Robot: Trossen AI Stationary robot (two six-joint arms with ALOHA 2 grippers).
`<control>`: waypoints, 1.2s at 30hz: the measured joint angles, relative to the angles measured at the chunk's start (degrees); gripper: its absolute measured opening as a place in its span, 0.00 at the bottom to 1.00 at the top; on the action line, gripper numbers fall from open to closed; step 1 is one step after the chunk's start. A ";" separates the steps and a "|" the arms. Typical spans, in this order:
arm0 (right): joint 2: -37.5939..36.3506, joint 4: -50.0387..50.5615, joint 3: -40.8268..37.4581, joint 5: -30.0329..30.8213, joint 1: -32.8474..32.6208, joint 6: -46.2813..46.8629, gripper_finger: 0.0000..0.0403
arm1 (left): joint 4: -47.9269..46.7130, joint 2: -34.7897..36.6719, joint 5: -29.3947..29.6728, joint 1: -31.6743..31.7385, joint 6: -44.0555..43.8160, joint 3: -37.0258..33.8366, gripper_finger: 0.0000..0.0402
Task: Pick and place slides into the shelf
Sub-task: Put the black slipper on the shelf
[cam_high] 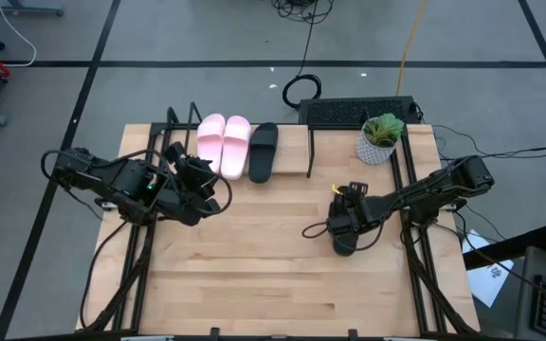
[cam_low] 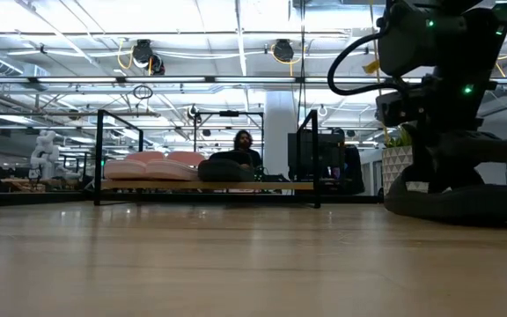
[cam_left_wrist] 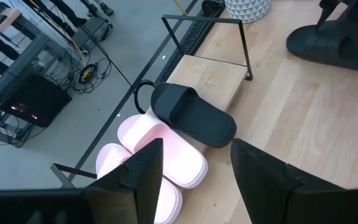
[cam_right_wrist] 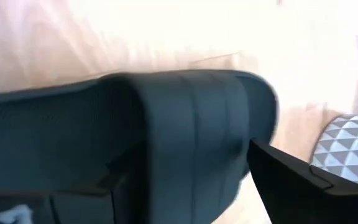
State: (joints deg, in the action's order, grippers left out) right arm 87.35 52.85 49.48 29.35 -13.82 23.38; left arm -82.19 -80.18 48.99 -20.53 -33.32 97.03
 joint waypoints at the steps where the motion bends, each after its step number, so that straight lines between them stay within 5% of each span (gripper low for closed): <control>1: 0.00 -0.09 0.02 0.68 0.00 0.00 0.62 | 0.00 0.00 0.00 0.00 0.02 0.00 0.47; 20: 0.55 -3.63 -2.64 5.37 2.77 2.95 0.60 | 0.00 -0.02 -0.52 -0.07 1.38 0.00 0.47; 26: 0.55 -3.66 -2.63 4.82 3.83 2.98 0.42 | 0.00 -0.02 -0.50 -0.07 1.53 0.00 0.47; 33: 0.50 -3.07 -2.63 1.85 4.07 0.69 0.06 | 0.00 -0.02 -0.50 -0.07 1.53 0.00 0.47; 36: 0.50 -2.82 -2.60 1.13 4.04 0.55 0.03 | 0.00 -0.02 -0.50 -0.07 1.48 0.00 0.47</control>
State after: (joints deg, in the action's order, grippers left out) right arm 87.85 50.03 46.87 30.48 -9.78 23.93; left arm -82.19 -80.20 48.49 -20.60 -31.83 97.03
